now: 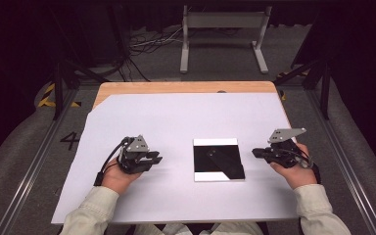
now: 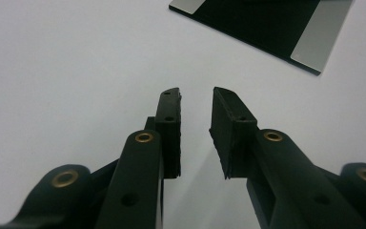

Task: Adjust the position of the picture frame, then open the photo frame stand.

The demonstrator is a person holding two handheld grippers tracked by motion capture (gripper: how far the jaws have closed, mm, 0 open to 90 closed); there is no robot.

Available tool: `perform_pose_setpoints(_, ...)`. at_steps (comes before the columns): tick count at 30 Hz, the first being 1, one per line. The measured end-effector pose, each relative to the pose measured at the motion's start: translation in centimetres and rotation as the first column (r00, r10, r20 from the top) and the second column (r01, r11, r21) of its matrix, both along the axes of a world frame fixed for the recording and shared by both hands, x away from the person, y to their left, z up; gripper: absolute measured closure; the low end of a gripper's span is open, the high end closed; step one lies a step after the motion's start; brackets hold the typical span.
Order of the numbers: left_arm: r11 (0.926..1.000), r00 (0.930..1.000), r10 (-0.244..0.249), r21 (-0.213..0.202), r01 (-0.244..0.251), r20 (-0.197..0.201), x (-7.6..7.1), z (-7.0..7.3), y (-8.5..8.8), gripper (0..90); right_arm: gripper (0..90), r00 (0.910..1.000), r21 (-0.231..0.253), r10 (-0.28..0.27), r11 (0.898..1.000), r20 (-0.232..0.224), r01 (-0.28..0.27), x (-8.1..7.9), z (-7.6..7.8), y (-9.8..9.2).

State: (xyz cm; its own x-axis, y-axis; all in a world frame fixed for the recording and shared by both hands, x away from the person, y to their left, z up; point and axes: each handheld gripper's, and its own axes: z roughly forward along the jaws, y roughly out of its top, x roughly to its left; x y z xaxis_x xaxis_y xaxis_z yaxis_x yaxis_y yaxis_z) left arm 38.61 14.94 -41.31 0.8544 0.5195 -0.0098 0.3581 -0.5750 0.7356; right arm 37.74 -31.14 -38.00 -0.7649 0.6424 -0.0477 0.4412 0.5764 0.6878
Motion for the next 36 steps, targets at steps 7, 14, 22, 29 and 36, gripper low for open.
perform_pose_setpoints(7, 0.9998, 0.9997, 0.02, -0.009, -0.02, -0.012, 0.5, -0.4, 0.8, 71.2, 85.5, 0.9992, -0.025, 0.035, 0.999, -0.018, -0.035, -0.3, 0.4, 0.0)
perform_pose_setpoints(14, 0.9972, 0.9984, 0.033, -0.065, -0.036, -0.046, 0.9, -0.7, 1.4, 68.5, 83.9, 0.999, -0.043, 0.044, 0.998, 0.003, -0.044, -0.7, 0.4, 0.4)
perform_pose_setpoints(22, 0.9962, 0.9975, 0.042, -0.074, -0.046, -0.056, 1.2, -1.1, 1.5, 67.8, 85.2, 0.9974, -0.071, 0.068, 0.995, -0.024, -0.07, -1.2, 0.4, 0.2)
perform_pose_setpoints(29, 0.9964, 0.9972, 0.041, -0.072, -0.046, -0.063, 1.3, -1.2, 1.1, 65.3, 85.3, 0.9915, -0.094, 0.107, 0.989, -0.074, -0.113, -1.5, 0.0, 0.6)
perform_pose_setpoints(36, 0.9969, 0.9971, 0.036, -0.068, -0.04, -0.067, 1.3, -1.4, 0.9, 64.5, 85.1, 0.979, -0.117, 0.155, 0.978, -0.133, -0.17, -1.6, -0.5, 1.1)
